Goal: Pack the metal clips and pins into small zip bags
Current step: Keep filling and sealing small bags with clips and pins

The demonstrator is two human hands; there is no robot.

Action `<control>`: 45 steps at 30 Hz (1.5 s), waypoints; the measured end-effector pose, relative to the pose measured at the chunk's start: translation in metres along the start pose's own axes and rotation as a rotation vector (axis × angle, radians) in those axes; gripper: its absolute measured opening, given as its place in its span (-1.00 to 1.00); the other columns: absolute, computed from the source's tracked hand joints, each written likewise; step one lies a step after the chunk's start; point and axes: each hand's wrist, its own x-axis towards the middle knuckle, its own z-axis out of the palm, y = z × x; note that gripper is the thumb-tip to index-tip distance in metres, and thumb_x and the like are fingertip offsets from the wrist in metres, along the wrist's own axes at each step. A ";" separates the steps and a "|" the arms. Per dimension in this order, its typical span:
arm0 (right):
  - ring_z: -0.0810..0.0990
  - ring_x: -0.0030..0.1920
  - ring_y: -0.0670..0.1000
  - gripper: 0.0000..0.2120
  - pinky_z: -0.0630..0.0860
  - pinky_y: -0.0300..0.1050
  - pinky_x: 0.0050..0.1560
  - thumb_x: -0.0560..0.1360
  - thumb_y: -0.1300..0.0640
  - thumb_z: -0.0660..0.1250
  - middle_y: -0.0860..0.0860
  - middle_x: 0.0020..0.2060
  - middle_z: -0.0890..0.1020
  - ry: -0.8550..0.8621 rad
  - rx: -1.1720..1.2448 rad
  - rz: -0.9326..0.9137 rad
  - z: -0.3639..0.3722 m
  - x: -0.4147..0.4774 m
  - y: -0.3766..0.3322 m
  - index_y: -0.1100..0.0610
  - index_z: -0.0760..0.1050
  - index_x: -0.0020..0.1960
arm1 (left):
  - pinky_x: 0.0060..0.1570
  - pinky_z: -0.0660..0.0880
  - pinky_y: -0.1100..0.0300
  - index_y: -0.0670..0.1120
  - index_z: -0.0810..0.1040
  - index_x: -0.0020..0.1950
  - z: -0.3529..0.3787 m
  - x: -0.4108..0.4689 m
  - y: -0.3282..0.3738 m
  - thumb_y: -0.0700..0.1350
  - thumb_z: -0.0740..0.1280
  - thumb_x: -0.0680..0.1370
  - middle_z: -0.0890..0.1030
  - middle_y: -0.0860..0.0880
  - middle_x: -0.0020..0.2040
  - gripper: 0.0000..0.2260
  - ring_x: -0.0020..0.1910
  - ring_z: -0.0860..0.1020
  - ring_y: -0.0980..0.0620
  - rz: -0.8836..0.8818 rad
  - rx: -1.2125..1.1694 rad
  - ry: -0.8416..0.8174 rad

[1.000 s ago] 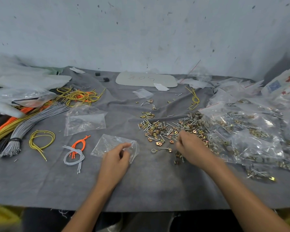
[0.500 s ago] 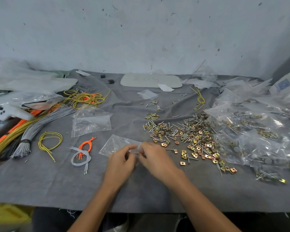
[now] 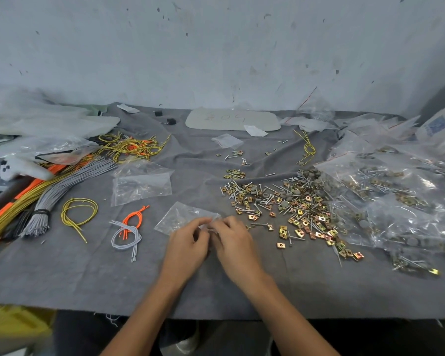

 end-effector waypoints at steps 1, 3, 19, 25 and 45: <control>0.51 0.03 0.03 -0.83 0.50 0.00 0.01 0.60 0.06 0.31 -0.02 0.00 0.52 0.031 0.058 0.009 -0.001 -0.001 0.000 0.03 0.57 0.16 | -0.16 0.50 0.24 0.05 0.67 0.15 0.000 0.000 0.000 -0.24 0.31 0.58 0.65 0.04 -0.31 -0.73 -0.29 0.59 0.16 -0.004 -0.005 0.009; 0.54 -0.03 -0.04 -0.92 0.50 -0.07 -0.03 0.54 0.09 0.40 -0.09 -0.05 0.54 0.123 0.154 0.085 -0.005 -0.003 0.005 0.00 0.54 0.02 | -0.14 0.48 0.32 0.02 0.68 0.17 0.000 0.000 -0.001 -0.25 0.31 0.59 0.69 0.01 -0.23 -0.74 -0.24 0.60 0.17 -0.022 -0.014 0.032; 0.51 0.05 0.00 -0.84 0.46 -0.08 0.05 0.60 0.00 0.33 -0.07 0.00 0.61 0.083 -0.126 0.231 -0.073 0.006 0.061 -0.02 0.64 0.11 | -0.15 0.50 0.09 0.04 0.68 0.16 0.005 0.003 -0.008 -0.22 0.29 0.60 0.67 -0.10 -0.24 -0.74 -0.27 0.58 -0.07 -0.096 -0.077 0.022; 0.40 0.17 0.08 -0.80 0.36 -0.02 0.21 0.66 0.02 0.17 -0.02 0.18 0.52 -0.120 -0.445 0.253 -0.079 0.007 0.072 -0.07 0.54 0.17 | -0.27 0.44 0.22 0.05 0.68 0.16 0.005 0.004 -0.009 -0.21 0.29 0.60 0.64 -0.09 -0.30 -0.74 -0.40 0.48 0.12 -0.077 -0.059 0.027; 0.50 0.03 0.03 -0.79 0.43 -0.04 0.04 0.61 -0.11 0.22 -0.03 -0.01 0.53 -0.175 -0.299 0.293 -0.066 -0.037 0.033 0.04 0.44 0.03 | -0.29 0.40 0.31 0.04 0.68 0.17 0.003 0.003 -0.004 -0.19 0.30 0.59 0.54 0.14 -0.41 -0.75 -0.41 0.47 0.19 -0.046 -0.012 0.038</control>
